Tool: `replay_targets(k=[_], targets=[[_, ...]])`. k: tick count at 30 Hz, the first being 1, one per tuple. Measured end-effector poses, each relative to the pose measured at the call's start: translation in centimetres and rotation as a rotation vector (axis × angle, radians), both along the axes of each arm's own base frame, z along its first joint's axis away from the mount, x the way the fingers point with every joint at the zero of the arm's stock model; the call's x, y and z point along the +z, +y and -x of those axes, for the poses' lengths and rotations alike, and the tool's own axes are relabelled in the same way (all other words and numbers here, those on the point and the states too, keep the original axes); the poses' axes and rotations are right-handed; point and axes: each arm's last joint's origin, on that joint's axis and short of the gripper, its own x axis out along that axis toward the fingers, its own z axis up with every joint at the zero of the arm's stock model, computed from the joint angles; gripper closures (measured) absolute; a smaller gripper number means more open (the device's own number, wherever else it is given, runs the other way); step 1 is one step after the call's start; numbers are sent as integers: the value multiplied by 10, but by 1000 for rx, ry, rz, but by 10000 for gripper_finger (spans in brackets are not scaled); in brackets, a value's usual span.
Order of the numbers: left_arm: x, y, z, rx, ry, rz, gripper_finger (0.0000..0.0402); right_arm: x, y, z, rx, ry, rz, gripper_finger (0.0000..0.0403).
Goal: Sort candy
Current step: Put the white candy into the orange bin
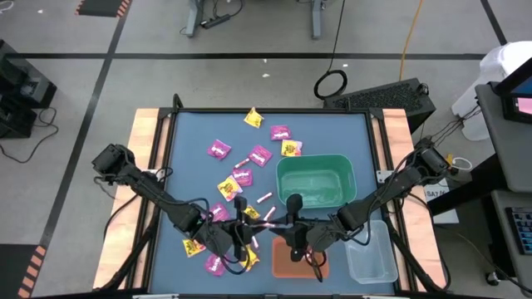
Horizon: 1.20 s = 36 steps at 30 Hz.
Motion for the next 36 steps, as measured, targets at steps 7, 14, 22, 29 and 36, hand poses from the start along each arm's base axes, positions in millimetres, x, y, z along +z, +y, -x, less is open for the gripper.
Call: replay_targets(k=[7,14,22,29,36], targets=[[0,0,0,-1,1,0,344,0,0,0,-4,-3,-3,368],[0,0,0,15,-7,31,310,0,0,0,-6,-4,-17,363],[0,-7,5,15,-11,66,187,1,8,5,35,2,22,360],[0,-19,14,14,-28,13,132,22,16,25,80,-27,8,361],[2,-24,19,44,-52,-12,130,57,20,60,148,-70,-21,361]])
